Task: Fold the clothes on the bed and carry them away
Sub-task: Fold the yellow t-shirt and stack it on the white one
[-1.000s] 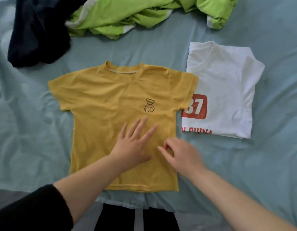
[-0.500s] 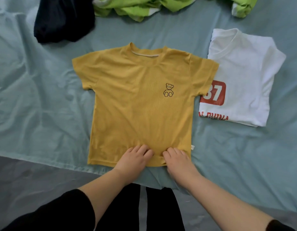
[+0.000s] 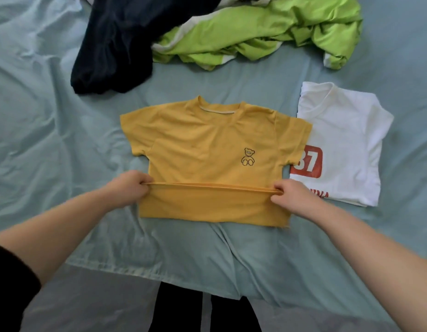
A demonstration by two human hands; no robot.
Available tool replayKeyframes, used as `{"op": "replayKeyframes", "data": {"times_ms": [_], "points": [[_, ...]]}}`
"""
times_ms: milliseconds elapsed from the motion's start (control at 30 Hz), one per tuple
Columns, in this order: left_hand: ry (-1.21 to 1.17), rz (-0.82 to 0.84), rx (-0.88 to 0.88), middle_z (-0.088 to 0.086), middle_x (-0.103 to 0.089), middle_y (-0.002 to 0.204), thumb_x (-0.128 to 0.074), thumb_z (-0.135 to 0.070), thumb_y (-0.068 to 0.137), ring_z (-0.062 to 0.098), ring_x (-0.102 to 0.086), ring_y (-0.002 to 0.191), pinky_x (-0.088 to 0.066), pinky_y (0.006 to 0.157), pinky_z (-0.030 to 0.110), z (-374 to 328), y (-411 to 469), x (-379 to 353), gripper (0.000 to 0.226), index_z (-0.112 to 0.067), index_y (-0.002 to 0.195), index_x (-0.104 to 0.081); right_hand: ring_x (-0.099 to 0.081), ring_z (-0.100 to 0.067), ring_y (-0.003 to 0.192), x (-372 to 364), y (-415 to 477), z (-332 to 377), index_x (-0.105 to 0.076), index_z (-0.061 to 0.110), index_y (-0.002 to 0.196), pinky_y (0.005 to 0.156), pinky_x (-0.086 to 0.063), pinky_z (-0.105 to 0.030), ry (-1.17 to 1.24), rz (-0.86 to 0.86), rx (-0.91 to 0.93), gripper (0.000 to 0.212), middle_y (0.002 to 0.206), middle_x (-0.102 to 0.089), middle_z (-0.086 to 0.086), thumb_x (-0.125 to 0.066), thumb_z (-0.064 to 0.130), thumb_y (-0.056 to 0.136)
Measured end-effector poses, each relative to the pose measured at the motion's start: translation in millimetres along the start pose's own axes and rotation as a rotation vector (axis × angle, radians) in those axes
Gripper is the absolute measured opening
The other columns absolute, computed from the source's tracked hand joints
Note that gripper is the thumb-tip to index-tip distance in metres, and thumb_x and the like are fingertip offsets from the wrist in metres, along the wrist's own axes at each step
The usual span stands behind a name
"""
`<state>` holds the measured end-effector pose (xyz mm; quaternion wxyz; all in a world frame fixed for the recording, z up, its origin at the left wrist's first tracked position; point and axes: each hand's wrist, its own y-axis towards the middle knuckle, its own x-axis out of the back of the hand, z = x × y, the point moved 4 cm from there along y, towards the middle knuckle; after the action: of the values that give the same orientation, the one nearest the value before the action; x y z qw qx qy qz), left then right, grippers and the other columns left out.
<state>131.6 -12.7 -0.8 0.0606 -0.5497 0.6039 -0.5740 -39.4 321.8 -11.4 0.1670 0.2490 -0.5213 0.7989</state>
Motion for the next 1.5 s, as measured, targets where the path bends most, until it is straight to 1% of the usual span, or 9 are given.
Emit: {"op": "replayKeyframes", "data": {"times_ms": [267, 600, 800, 867, 1000, 1167, 1233, 1333, 1500], "points": [[-0.614, -0.297, 0.035, 0.006, -0.067, 0.092, -0.057, -0.015, 0.095, 0.023, -0.064, 0.083, -0.057, 0.080, 0.038, -29.3, 67.5, 66.9, 0.015, -0.010, 0.101, -0.070, -0.053, -0.009, 0.067, 85.0, 52.2, 21.3, -0.058, 0.022, 0.083, 0.051, -0.036, -0.024, 0.330, -0.501, 0.018, 0.013, 0.073, -0.056, 0.009, -0.057, 0.029, 0.094], [-0.407, -0.563, 0.067, -0.005, -0.057, 0.079, -0.058, -0.030, 0.093, 0.024, -0.055, 0.085, -0.045, 0.079, 0.038, -44.0, 116.6, 93.2, 0.019, -0.011, 0.091, -0.058, -0.060, -0.032, 0.070, 107.6, 103.2, 26.4, -0.054, 0.016, 0.092, 0.076, -0.054, -0.044, 0.344, -0.578, -0.070, 0.017, 0.078, -0.061, -0.004, -0.048, 0.032, 0.098], [0.012, -0.750, -0.010, 0.008, -0.036, 0.146, -0.061, -0.029, 0.088, 0.031, -0.036, 0.131, -0.029, 0.108, 0.044, -65.0, 107.2, 79.8, 0.059, -0.025, 0.141, -0.036, -0.053, -0.032, 0.115, 107.4, 100.4, 31.4, -0.046, 0.016, 0.131, 0.096, -0.043, -0.044, 0.071, -0.790, -0.057, 0.045, 0.130, -0.052, -0.011, -0.060, 0.027, 0.090], [0.211, -0.659, -0.226, 0.005, -0.014, 0.159, -0.058, -0.048, 0.086, 0.027, -0.013, 0.145, -0.011, 0.116, 0.045, -89.3, 98.8, 48.5, 0.079, -0.034, 0.150, -0.014, -0.041, -0.033, 0.131, 88.1, 91.4, 52.8, -0.038, 0.016, 0.142, 0.106, -0.031, -0.048, -0.121, -0.835, 0.103, 0.059, 0.145, -0.041, -0.014, -0.059, 0.032, 0.089], [0.510, -0.246, -0.380, -0.003, 0.037, 0.154, -0.030, -0.092, 0.064, 0.025, 0.037, 0.140, 0.015, 0.115, 0.056, -94.2, 96.4, -26.8, 0.108, -0.047, 0.141, 0.032, 0.015, -0.018, 0.148, 0.0, 83.2, 63.0, 0.014, 0.033, 0.152, 0.117, 0.014, -0.044, -0.440, -0.383, 0.254, 0.079, 0.161, 0.019, 0.001, -0.018, 0.070, 0.090], [0.551, -0.147, -0.346, -0.007, 0.054, 0.141, -0.025, -0.101, 0.052, 0.026, 0.047, 0.133, 0.023, 0.109, 0.060, -79.8, 99.3, -35.6, 0.118, -0.047, 0.136, 0.039, 0.031, -0.016, 0.143, -17.5, 76.9, 41.4, 0.028, 0.030, 0.147, 0.116, 0.020, -0.045, -0.496, -0.304, 0.218, 0.084, 0.154, 0.035, 0.005, 0.000, 0.076, 0.083], [0.521, -0.186, -0.355, -0.008, 0.052, 0.142, -0.029, -0.100, 0.051, 0.025, 0.045, 0.134, 0.029, 0.105, 0.058, -87.8, 93.6, -34.1, 0.121, -0.047, 0.137, 0.037, 0.017, -0.016, 0.148, -6.4, 67.5, 47.1, 0.010, 0.032, 0.153, 0.118, 0.013, -0.042, -0.391, -0.363, 0.264, 0.082, 0.160, 0.020, 0.004, -0.018, 0.073, 0.088], [0.448, -0.257, -0.427, -0.007, 0.035, 0.155, -0.044, -0.086, 0.067, 0.021, 0.034, 0.142, 0.023, 0.111, 0.050, -111.4, 79.6, -37.6, 0.112, -0.045, 0.145, 0.024, -0.038, -0.024, 0.135, 23.2, 38.6, 25.1, -0.043, 0.021, 0.141, 0.111, -0.030, -0.043, 0.081, -0.702, 0.089, 0.058, 0.145, -0.045, -0.003, -0.059, 0.043, 0.090], [0.085, -0.238, -0.545, -0.004, -0.050, 0.141, -0.055, -0.029, 0.093, 0.020, -0.045, 0.128, -0.033, 0.099, 0.025, -196.9, 80.2, -51.0, 0.047, -0.025, 0.139, -0.047, -0.062, -0.022, 0.088, 36.5, 25.4, -41.2, -0.055, 0.016, 0.099, 0.064, -0.042, -0.029, 0.791, -0.678, -0.422, 0.023, 0.094, -0.064, -0.002, -0.067, 0.029, 0.084]]}}
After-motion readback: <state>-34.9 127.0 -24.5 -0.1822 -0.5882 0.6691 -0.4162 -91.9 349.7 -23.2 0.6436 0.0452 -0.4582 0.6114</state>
